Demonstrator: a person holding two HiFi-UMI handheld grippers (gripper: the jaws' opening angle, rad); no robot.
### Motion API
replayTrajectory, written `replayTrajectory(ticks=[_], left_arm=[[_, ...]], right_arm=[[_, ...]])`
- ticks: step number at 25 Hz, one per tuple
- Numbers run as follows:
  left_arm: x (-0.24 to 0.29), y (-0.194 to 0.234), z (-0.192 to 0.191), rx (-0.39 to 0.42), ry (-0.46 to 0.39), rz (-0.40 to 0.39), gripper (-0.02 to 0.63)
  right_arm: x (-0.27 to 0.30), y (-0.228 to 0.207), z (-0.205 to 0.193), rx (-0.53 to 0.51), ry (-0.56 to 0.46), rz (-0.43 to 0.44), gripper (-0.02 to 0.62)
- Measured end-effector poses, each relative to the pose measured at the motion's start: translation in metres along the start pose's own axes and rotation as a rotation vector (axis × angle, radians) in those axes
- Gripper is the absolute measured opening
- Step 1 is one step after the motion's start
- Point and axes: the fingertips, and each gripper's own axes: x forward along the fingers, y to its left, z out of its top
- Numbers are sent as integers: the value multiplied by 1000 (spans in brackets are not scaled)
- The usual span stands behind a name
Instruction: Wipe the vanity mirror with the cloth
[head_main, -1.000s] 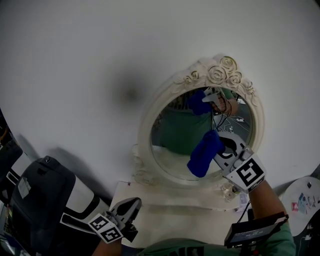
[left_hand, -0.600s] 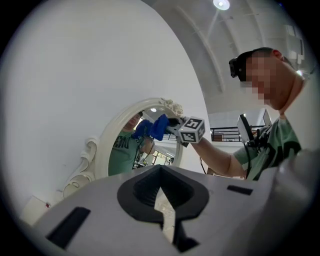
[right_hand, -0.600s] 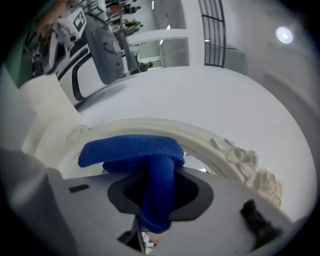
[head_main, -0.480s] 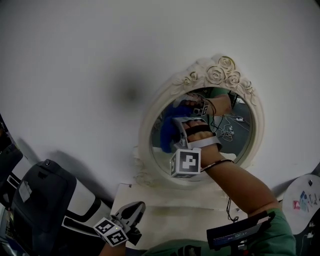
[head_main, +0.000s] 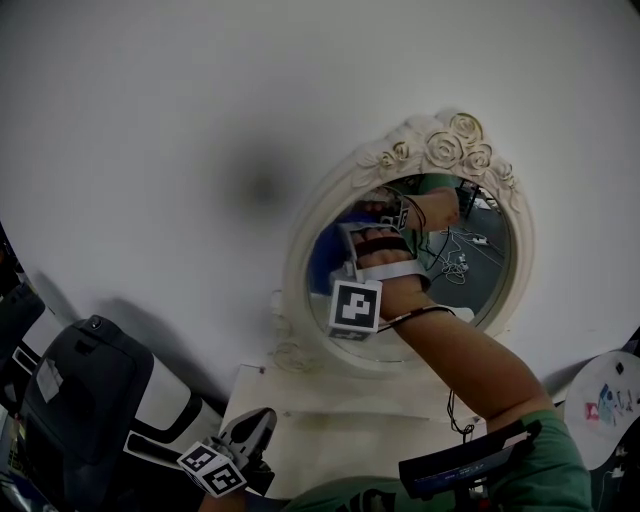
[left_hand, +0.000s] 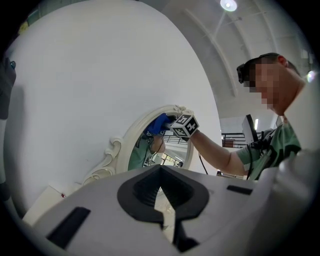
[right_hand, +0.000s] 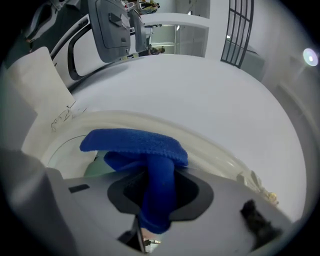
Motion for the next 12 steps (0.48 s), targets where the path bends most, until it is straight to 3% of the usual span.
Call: replayTrajectory(ticks=[5,12], left_arm=[[11,-9,-4,5,23,-35,-3],[33,-20,-17,-6,69,-81,-3]], right_arm=[[-15,7,-62,4,100,14,104],[-64,9,-195,31,260,12,104]])
